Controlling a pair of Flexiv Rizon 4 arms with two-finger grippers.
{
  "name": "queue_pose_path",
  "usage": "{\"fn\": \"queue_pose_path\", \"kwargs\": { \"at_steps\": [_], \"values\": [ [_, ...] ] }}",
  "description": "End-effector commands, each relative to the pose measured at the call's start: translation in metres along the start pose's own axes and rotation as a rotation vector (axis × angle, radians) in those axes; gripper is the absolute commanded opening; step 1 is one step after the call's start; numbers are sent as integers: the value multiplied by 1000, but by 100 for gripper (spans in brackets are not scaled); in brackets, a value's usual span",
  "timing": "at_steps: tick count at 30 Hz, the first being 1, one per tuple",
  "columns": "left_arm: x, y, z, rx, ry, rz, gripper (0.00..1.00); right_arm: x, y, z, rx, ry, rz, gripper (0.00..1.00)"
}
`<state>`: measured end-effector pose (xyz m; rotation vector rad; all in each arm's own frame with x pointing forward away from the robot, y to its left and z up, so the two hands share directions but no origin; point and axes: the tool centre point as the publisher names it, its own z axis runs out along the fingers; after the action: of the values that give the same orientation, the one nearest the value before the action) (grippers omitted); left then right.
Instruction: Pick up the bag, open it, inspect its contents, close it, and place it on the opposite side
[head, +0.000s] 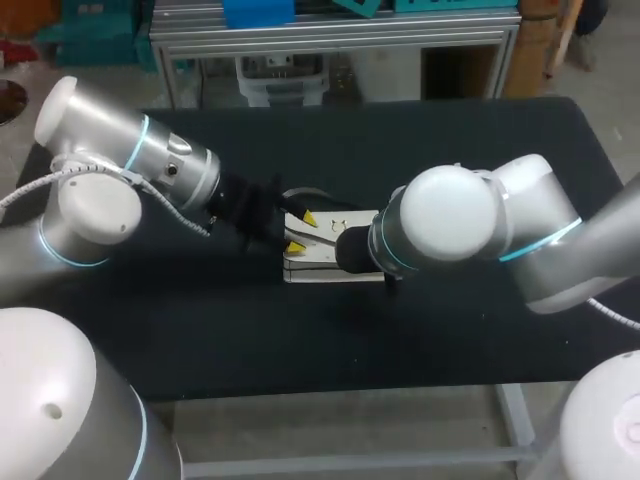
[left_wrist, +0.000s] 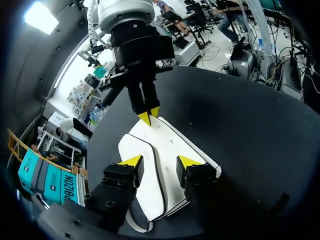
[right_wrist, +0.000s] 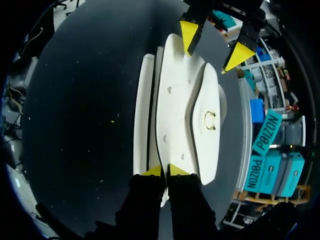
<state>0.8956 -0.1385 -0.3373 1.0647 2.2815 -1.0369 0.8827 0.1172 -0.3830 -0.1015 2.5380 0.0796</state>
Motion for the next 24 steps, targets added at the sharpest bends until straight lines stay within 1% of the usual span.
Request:
{"fn": "queue_pose_path", "kwargs": {
  "at_steps": [1,5,7,11,15,18,20,22,24],
  "values": [
    [3,5,16,7,-63,20,38,2,2,3,0,-4,1,0],
    [2,8,26,0,-101,70,41,2,2,3,0,-4,1,0],
    [1,9,29,-3,-109,84,41,2,2,3,0,-4,1,0],
    [-2,14,38,-34,-145,125,40,2,2,3,0,-4,1,0],
    [-8,21,45,-86,-199,150,31,2,2,3,0,-4,1,0],
    [-11,25,47,-125,-229,163,20,2,2,3,0,-4,1,0],
    [-15,27,47,-145,-241,154,0,2,2,3,0,-4,1,0],
    [-19,27,45,-140,-236,129,0,2,2,3,0,-4,1,0],
    [-22,26,42,-155,-231,100,0,2,2,3,0,-4,1,0]
  ]
}}
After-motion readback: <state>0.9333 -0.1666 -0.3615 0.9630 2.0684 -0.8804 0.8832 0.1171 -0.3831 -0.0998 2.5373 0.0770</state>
